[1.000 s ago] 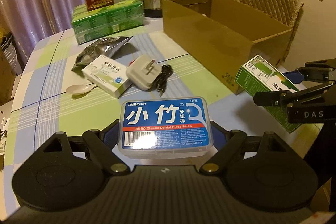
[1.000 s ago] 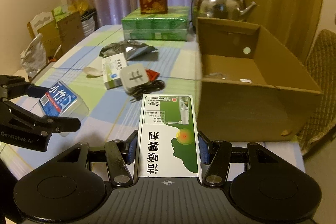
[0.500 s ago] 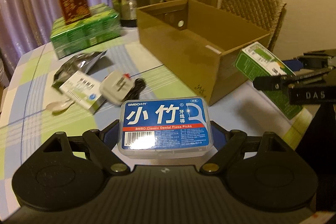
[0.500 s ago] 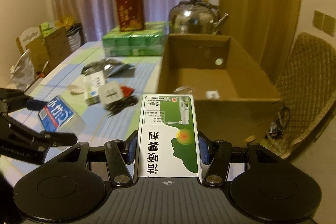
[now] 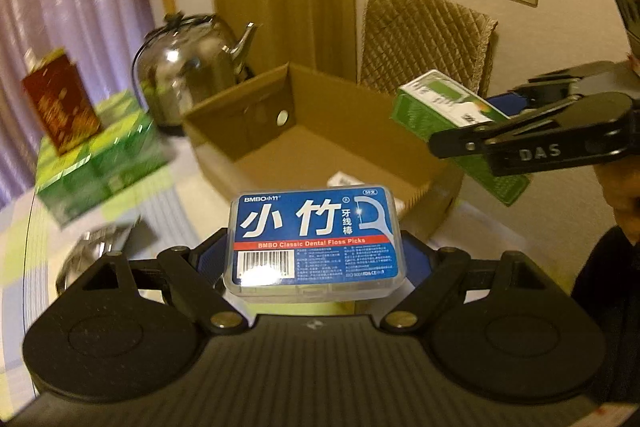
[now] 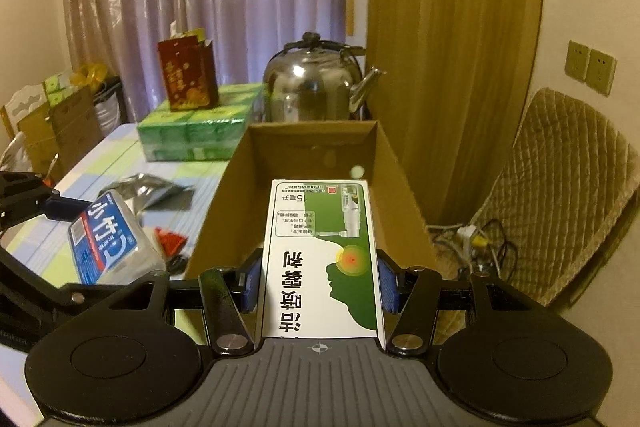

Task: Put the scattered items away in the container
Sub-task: 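Carry the mouthwash box with the right tool while the left tool carries the floss box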

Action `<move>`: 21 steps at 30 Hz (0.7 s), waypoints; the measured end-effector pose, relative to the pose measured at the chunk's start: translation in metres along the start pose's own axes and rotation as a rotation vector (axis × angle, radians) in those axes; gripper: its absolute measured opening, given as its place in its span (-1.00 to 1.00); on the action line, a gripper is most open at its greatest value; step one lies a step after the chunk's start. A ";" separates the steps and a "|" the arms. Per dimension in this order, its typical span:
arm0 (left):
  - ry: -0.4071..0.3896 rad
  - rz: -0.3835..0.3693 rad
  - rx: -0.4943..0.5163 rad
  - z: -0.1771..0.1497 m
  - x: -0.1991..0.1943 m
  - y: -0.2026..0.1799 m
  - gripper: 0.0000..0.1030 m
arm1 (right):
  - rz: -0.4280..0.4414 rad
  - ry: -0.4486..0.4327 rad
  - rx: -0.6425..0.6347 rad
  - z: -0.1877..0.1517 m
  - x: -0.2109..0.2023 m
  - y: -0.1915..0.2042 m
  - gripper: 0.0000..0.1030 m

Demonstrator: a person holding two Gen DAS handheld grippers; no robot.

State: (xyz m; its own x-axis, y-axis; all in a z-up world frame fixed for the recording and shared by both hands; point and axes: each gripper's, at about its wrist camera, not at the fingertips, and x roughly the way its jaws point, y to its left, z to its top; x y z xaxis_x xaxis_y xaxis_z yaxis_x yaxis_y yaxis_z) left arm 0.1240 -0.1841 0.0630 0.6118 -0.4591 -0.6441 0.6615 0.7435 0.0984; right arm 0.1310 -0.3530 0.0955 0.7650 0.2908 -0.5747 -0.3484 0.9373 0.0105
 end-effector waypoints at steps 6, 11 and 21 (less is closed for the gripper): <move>-0.008 -0.026 0.041 0.033 0.030 -0.001 0.62 | 0.012 0.018 0.007 0.018 0.029 -0.021 0.03; -0.002 -0.042 0.074 0.050 0.055 0.002 0.62 | 0.021 0.044 0.031 0.024 0.053 -0.037 0.03; 0.028 -0.085 0.156 0.058 0.096 -0.004 0.62 | 0.031 0.089 0.059 0.023 0.084 -0.055 0.03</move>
State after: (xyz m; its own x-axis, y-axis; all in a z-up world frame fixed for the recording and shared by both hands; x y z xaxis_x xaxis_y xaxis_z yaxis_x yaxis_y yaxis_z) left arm 0.2051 -0.2596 0.0444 0.5401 -0.5018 -0.6756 0.7708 0.6172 0.1578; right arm 0.2270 -0.3757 0.0655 0.7024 0.3045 -0.6433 -0.3370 0.9384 0.0762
